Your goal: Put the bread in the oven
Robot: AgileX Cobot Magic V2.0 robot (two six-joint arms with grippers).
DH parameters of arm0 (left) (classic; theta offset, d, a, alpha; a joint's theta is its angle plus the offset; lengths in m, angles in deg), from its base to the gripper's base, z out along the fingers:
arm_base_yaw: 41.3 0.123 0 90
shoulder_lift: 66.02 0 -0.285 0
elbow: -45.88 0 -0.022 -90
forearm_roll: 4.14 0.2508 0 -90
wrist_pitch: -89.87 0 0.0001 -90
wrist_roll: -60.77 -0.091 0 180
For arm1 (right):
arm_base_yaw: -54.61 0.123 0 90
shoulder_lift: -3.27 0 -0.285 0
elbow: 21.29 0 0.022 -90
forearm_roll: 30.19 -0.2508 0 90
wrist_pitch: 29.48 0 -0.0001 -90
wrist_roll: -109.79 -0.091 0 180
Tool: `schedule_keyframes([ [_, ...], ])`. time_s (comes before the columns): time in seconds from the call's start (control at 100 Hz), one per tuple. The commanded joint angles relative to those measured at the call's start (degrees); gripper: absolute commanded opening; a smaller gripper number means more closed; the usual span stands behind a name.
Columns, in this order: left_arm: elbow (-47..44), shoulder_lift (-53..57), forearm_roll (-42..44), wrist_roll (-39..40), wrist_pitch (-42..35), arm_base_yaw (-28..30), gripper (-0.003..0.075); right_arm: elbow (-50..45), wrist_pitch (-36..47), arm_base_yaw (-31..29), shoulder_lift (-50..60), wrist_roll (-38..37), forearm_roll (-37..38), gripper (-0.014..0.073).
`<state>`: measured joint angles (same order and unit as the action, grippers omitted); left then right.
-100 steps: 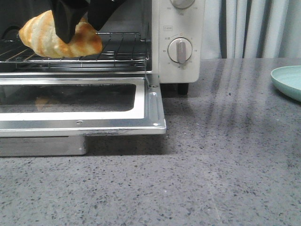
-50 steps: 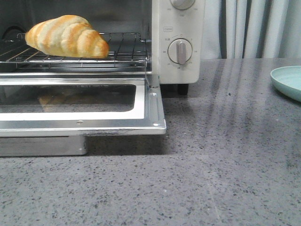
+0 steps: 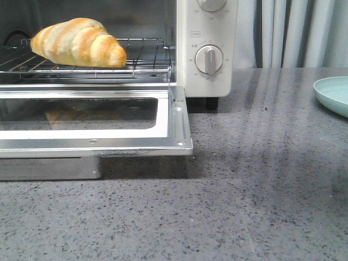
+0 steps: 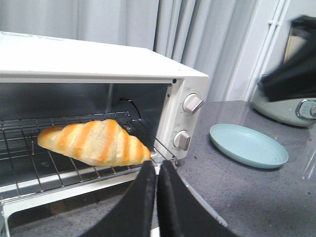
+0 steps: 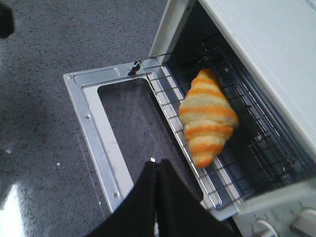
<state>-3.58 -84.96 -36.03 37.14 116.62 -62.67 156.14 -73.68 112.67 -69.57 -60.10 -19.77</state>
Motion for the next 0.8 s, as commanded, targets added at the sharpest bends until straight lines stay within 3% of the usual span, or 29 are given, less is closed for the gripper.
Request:
schedule_keyframes([
  [0.0,1.84,-0.69,1.06,0.29,-3.67,0.19,-0.0021,-7.85,7.44,-0.13,12.02,0.53,2.44,-0.0067],
  [0.16,1.84,-0.69,3.44,0.29,-3.81,0.19,-0.0021,-24.05,12.07,-0.13,30.04,-2.58,11.76,-0.0067],
  [0.34,1.84,-0.69,3.42,0.29,-4.48,0.19,-0.0021,-36.41,5.8,-0.13,50.6,-4.23,15.09,-0.0067],
  [0.47,1.84,-0.69,3.46,0.29,-4.73,0.19,-0.0021,-41.49,5.71,-0.13,62.52,-24.15,26.07,-0.0067],
  [0.58,1.84,-0.69,3.46,0.29,-5.32,0.19,-0.0021,-43.0,5.19,-0.13,65.31,-27.7,31.6,-0.0067],
  [0.79,1.84,-0.69,3.46,0.29,-5.99,0.19,-0.0021,-43.27,6.04,-0.13,60.99,-27.7,31.88,-0.0067],
])
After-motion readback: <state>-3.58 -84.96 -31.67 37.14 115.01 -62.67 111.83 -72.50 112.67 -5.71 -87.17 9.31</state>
